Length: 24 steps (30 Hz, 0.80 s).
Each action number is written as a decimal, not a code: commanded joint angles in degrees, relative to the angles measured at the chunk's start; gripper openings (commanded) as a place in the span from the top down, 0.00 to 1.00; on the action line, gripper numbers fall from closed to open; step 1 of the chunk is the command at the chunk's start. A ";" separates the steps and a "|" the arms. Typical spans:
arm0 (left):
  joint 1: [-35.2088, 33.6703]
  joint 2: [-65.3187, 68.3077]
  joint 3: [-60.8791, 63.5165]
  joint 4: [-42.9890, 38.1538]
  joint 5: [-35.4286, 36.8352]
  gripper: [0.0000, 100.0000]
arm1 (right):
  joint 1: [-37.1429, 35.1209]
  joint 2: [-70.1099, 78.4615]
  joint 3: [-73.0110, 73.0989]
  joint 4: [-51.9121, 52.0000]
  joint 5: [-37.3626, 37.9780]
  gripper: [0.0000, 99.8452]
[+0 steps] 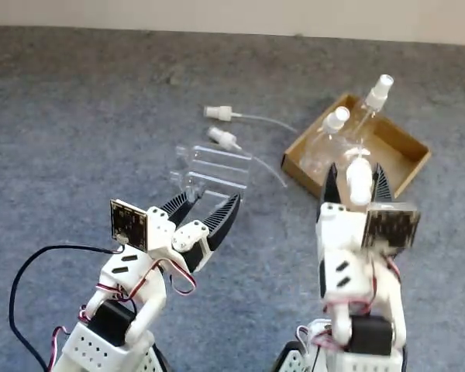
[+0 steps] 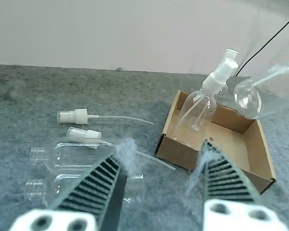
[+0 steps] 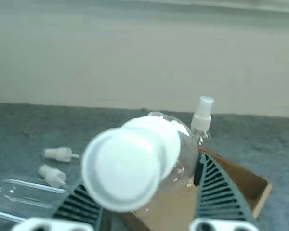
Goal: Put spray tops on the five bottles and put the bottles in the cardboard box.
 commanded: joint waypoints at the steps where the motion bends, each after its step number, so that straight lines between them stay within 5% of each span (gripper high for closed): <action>1: -1.01 -0.92 1.10 0.09 0.44 0.81 | 4.18 9.54 -5.76 -6.29 -0.26 0.87; 8: -5.49 -0.92 1.10 -0.26 0.44 1.00 | 11.30 22.46 -10.33 -7.96 -0.26 0.87; 24: -5.14 -0.92 1.10 0.00 0.44 0.97 | 19.56 55.87 -15.69 -35.03 -0.26 0.87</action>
